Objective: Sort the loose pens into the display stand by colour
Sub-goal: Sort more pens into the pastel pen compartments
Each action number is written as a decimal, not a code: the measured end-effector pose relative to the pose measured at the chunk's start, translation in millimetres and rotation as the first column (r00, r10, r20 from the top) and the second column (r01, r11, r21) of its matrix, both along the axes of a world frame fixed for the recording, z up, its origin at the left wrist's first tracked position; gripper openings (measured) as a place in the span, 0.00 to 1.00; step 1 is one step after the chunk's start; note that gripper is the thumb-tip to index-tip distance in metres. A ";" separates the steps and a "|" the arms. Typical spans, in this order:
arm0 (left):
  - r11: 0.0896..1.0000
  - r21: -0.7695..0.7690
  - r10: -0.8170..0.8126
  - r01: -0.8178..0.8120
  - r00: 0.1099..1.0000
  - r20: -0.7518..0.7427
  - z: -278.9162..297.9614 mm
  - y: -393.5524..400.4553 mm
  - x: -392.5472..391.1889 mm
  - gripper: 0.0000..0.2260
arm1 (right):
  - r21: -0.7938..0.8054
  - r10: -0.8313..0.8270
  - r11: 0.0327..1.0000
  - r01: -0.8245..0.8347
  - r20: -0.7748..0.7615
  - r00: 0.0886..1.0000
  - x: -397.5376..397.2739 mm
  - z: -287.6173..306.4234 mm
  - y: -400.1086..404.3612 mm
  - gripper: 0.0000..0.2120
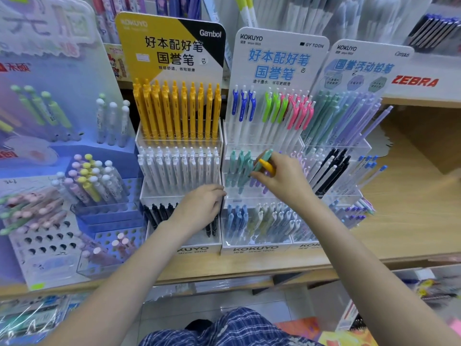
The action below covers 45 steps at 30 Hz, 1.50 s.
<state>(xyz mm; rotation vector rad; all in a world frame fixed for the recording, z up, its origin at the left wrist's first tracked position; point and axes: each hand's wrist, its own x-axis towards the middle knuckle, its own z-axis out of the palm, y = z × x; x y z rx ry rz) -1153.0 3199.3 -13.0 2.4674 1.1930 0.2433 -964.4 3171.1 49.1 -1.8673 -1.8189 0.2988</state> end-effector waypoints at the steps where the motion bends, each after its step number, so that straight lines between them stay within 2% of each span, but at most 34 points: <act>1: 1.000 0.006 0.002 -0.002 1.000 0.003 -1.2 0.8 -1.2 0.16 | 0.015 0.013 1.000 -0.013 0.023 1.000 -3.3 -6.0 0.0 0.11; 5: 1.000 0.024 -0.008 0.008 1.000 -0.002 -2.7 4.4 -3.1 0.17 | 0.030 0.083 0.996 -0.087 0.104 0.991 -14.8 -23.0 -2.4 0.08; 8: 1.000 0.019 -0.006 0.006 1.000 0.010 -4.1 3.9 -3.9 0.16 | -0.002 0.039 0.999 -0.039 0.101 0.994 -21.6 -27.8 0.7 0.09; 12: 1.000 0.020 -0.003 0.003 0.999 0.033 -3.4 2.4 -5.1 0.16 | -0.094 -0.022 0.995 0.045 0.232 0.972 -30.3 -28.6 10.7 0.11; 14: 1.000 0.010 -0.002 0.002 0.999 0.042 -3.0 1.7 -6.3 0.16 | -0.107 -0.015 0.994 0.031 0.152 0.988 -31.0 -25.1 10.8 0.11; 17: 1.000 0.005 -0.006 0.005 0.999 0.050 -3.8 1.0 -7.1 0.17 | -0.006 -0.029 1.000 0.029 -0.095 0.995 -27.7 -13.4 8.3 0.09; 19: 1.000 -0.002 -0.002 0.002 0.999 0.052 -4.5 1.0 -6.4 0.17 | 0.073 -0.050 0.996 0.059 -0.123 0.991 -24.5 -3.6 10.7 0.07; 22: 1.000 -0.004 -0.001 0.001 0.999 0.052 -4.6 2.3 -6.9 0.17 | 0.083 -0.031 0.996 0.034 -0.034 0.999 -24.2 8.1 16.2 0.08; 25: 1.000 -0.002 0.000 0.000 0.999 0.053 -4.2 2.9 -7.4 0.17 | 0.044 0.102 0.993 -0.106 0.081 0.992 -31.3 11.3 16.8 0.13; 27: 1.000 -0.004 0.002 -0.002 0.999 0.051 -4.0 2.6 -8.0 0.18 | 0.017 0.171 0.984 -0.176 0.162 0.972 -37.7 7.3 18.6 0.13; 30: 1.000 -0.006 -0.004 0.004 0.999 0.051 -5.6 2.2 -8.6 0.18 | 0.000 0.143 0.989 -0.148 0.242 0.960 -40.7 5.6 23.0 0.10; 35: 1.000 -0.012 -0.004 0.005 0.998 0.066 -8.0 2.1 -8.9 0.18 | 0.032 0.015 0.999 -0.023 0.230 0.973 -28.1 14.2 25.3 0.09; 39: 1.000 -0.003 -0.006 0.006 0.997 0.074 -7.9 2.4 -9.0 0.18 | -0.003 0.051 0.999 -0.053 0.333 0.941 -27.6 15.7 26.9 0.09; 45: 1.000 0.005 -0.007 0.006 0.996 0.093 -7.4 2.2 -8.1 0.18 | -0.085 0.077 0.995 -0.051 0.343 0.936 -27.2 21.6 33.4 0.09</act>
